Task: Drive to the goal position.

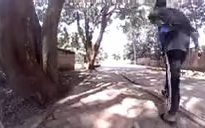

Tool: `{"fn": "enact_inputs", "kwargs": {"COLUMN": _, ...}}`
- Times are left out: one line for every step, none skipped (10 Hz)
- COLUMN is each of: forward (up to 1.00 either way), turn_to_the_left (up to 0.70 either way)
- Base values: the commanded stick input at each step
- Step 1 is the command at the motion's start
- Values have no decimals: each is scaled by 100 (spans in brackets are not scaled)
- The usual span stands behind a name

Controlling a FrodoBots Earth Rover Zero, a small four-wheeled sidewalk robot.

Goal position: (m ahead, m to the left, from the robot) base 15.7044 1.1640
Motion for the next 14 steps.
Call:
{"fn": "enact_inputs", "kwargs": {"forward": 0, "turn_to_the_left": 0}}
{"fn": "enact_inputs", "kwargs": {"forward": 0, "turn_to_the_left": 0}}
{"fn": "enact_inputs", "kwargs": {"forward": 0, "turn_to_the_left": 0}}
{"fn": "enact_inputs", "kwargs": {"forward": 0, "turn_to_the_left": 0}}
{"fn": "enact_inputs", "kwargs": {"forward": 0, "turn_to_the_left": 0}}
{"fn": "enact_inputs", "kwargs": {"forward": 0, "turn_to_the_left": 0}}
{"fn": "enact_inputs", "kwargs": {"forward": 70, "turn_to_the_left": 0}}
{"fn": "enact_inputs", "kwargs": {"forward": 70, "turn_to_the_left": 0}}
{"fn": "enact_inputs", "kwargs": {"forward": 70, "turn_to_the_left": 0}}
{"fn": "enact_inputs", "kwargs": {"forward": 70, "turn_to_the_left": 0}}
{"fn": "enact_inputs", "kwargs": {"forward": 70, "turn_to_the_left": 0}}
{"fn": "enact_inputs", "kwargs": {"forward": 70, "turn_to_the_left": 0}}
{"fn": "enact_inputs", "kwargs": {"forward": 70, "turn_to_the_left": 0}}
{"fn": "enact_inputs", "kwargs": {"forward": 70, "turn_to_the_left": 0}}
